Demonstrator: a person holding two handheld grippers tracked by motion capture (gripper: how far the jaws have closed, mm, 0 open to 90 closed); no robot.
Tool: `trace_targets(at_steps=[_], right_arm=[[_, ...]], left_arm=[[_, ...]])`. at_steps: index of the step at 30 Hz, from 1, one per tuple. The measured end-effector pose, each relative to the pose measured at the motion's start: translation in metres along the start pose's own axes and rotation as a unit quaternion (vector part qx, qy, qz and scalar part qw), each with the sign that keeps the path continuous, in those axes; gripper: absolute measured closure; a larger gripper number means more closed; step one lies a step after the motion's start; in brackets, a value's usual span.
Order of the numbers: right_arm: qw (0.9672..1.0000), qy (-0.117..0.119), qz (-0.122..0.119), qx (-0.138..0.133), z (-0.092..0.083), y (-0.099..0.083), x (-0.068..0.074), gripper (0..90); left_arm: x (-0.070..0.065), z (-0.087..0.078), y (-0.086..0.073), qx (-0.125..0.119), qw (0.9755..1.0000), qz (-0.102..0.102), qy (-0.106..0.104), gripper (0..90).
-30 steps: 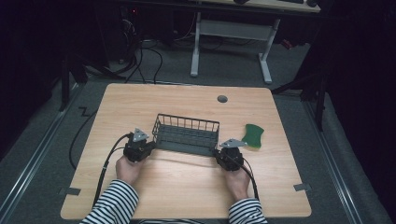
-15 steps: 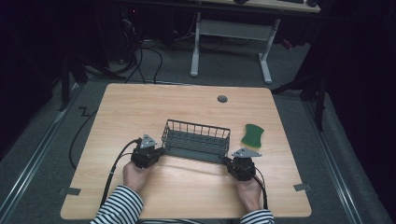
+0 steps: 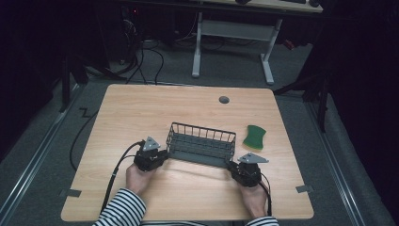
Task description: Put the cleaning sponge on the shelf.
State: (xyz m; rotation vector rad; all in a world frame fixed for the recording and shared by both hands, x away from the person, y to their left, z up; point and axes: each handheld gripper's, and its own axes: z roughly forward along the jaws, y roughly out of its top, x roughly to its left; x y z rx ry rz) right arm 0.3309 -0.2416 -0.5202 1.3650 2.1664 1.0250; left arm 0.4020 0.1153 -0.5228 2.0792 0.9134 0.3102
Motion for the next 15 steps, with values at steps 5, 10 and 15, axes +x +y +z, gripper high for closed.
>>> trace_targets(at_steps=[5,10,15], right_arm=[[0.9999,0.001,0.013,-0.007,-0.004,-0.004,-0.002,58.7],[0.9994,-0.014,0.025,-0.020,-0.015,-0.010,-0.006,43.3],[0.9979,-0.026,0.052,-0.030,-0.023,-0.017,-0.017,38.4]], left_arm=[[0.001,-0.004,-0.003,0.002,0.9999,-0.013,0.003,50.6],[0.008,-0.012,-0.011,0.005,0.9995,-0.020,0.022,37.1],[0.018,-0.018,-0.019,0.019,0.9984,-0.030,0.044,33.3]])
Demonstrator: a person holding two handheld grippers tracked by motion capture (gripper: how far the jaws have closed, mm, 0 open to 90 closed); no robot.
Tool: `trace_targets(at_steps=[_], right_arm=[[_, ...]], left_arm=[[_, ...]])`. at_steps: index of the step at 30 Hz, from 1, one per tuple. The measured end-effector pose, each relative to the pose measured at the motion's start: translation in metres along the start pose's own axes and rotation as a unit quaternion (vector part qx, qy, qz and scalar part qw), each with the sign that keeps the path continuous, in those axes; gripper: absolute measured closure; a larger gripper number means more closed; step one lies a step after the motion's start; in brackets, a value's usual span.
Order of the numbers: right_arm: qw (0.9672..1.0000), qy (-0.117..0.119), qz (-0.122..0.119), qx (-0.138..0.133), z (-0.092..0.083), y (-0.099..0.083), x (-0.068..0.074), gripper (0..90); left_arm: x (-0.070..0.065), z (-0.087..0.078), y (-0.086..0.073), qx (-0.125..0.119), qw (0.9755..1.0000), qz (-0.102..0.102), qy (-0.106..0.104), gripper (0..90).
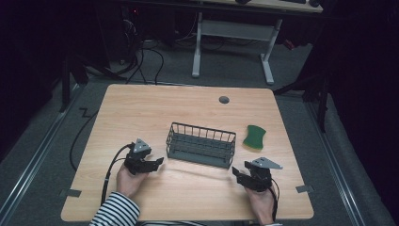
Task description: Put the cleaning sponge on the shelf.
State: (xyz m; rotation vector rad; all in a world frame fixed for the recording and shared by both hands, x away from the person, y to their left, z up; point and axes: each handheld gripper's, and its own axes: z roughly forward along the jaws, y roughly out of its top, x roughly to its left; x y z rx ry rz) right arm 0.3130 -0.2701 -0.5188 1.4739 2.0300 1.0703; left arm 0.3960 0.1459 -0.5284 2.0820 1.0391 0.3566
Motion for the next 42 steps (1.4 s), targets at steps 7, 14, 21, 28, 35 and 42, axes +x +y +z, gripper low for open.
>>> trace_targets(at_steps=[7,14,21,28,35,42], right_arm=[[0.9996,-0.017,0.019,0.010,-0.004,0.000,-0.012,40.1],[0.9986,-0.040,0.031,0.018,-0.012,0.015,-0.026,38.3],[0.9972,-0.061,0.040,0.015,-0.019,0.029,-0.040,37.3],[0.9949,-0.080,0.055,0.028,-0.021,0.047,-0.056,38.0],[0.9926,-0.084,0.074,0.046,-0.010,0.069,-0.066,34.8],[0.9864,-0.108,0.091,0.084,0.012,0.087,-0.075,28.7]], left_arm=[[0.012,-0.009,-0.012,0.010,0.9995,-0.007,0.030,32.2],[0.010,-0.011,-0.020,-0.004,0.9987,0.004,0.050,31.1],[0.010,-0.011,-0.020,-0.004,0.9988,0.003,0.048,30.4],[0.010,-0.011,-0.020,-0.003,0.9989,0.003,0.046,30.3],[0.010,-0.010,-0.019,-0.003,0.9991,0.002,0.043,28.5],[0.011,-0.010,-0.019,-0.003,0.9991,0.000,0.041,27.8]])
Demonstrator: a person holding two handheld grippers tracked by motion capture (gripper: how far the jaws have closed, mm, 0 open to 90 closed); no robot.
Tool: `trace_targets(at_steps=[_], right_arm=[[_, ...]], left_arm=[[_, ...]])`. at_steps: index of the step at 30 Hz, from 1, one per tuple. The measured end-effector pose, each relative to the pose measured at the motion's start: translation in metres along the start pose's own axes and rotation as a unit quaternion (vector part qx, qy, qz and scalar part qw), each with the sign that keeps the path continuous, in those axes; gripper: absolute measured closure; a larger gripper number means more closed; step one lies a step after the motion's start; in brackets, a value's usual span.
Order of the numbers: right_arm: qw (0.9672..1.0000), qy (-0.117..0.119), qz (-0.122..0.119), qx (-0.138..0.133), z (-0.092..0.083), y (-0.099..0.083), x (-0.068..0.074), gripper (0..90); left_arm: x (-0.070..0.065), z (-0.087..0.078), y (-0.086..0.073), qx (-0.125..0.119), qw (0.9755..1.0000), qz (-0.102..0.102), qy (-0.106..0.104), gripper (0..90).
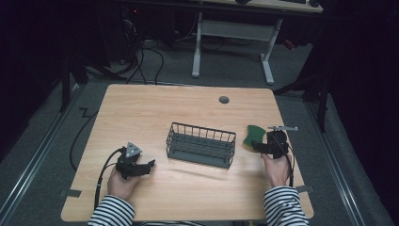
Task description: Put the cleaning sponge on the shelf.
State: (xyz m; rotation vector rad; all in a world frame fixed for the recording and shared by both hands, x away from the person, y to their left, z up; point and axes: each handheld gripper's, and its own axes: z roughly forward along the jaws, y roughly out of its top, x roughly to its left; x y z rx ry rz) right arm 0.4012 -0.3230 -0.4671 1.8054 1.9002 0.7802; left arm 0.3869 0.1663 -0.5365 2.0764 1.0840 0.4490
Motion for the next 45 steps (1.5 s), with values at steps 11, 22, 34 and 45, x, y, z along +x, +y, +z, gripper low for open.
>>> trace_targets(at_steps=[11,22,34,45], right_arm=[[0.9987,-0.016,0.028,0.039,0.025,0.028,-0.001,22.3],[0.9951,-0.021,0.056,0.079,0.050,0.052,0.002,14.4],[0.9903,-0.051,0.068,0.110,0.069,0.050,-0.002,14.2],[0.9865,-0.067,0.074,0.129,0.077,0.048,0.001,18.0]], left_arm=[[-0.001,0.000,0.000,0.002,1.0000,0.004,0.002,27.6],[-0.001,0.001,0.001,0.001,1.0000,0.007,0.001,27.4],[-0.003,0.001,0.001,0.000,0.9999,0.014,-0.007,30.9],[-0.003,0.001,0.001,-0.002,0.9998,0.015,-0.009,31.0]])
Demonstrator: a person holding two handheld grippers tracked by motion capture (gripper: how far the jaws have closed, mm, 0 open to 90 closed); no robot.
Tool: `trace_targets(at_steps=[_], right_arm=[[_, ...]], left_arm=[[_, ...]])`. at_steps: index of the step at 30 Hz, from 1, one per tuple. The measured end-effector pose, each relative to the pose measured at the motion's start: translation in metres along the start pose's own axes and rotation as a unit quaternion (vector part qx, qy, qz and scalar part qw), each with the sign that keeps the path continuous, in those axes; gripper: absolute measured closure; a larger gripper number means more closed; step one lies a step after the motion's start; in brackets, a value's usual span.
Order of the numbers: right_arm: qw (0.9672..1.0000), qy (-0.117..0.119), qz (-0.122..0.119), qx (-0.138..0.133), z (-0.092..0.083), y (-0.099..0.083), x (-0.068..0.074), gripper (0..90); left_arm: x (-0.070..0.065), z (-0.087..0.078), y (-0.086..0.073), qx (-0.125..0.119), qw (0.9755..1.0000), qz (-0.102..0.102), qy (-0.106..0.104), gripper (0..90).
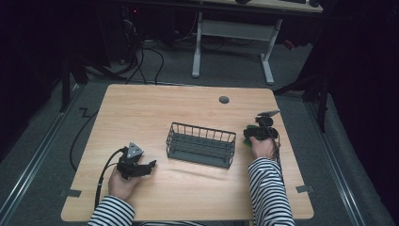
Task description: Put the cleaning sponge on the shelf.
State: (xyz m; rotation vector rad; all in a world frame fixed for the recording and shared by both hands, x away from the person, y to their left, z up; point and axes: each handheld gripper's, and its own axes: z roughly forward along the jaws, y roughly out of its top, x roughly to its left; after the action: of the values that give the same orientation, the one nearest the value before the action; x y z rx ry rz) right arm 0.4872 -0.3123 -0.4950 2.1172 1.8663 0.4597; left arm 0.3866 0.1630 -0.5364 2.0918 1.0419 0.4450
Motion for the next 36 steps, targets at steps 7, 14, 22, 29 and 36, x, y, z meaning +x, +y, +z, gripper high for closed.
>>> trace_targets(at_steps=[7,14,22,29,36], right_arm=[[0.9999,0.006,-0.010,0.000,-0.001,-0.001,0.003,25.5],[0.9996,0.020,-0.015,-0.013,-0.010,-0.002,0.002,26.5],[0.9975,0.046,-0.037,-0.037,-0.025,-0.005,0.001,26.4],[0.9936,0.078,-0.051,-0.063,-0.037,-0.005,0.002,26.6],[0.9884,0.103,-0.069,-0.088,-0.055,-0.009,0.006,26.8]], left_arm=[[0.001,0.000,0.000,0.000,1.0000,-0.003,-0.003,31.4],[0.000,0.000,0.000,0.001,1.0000,0.001,0.000,31.3],[0.000,0.000,0.000,0.001,1.0000,-0.001,0.001,31.4],[-0.001,0.000,0.000,0.001,1.0000,-0.001,0.003,31.0],[-0.002,0.000,0.000,0.002,1.0000,-0.003,0.007,31.2]])
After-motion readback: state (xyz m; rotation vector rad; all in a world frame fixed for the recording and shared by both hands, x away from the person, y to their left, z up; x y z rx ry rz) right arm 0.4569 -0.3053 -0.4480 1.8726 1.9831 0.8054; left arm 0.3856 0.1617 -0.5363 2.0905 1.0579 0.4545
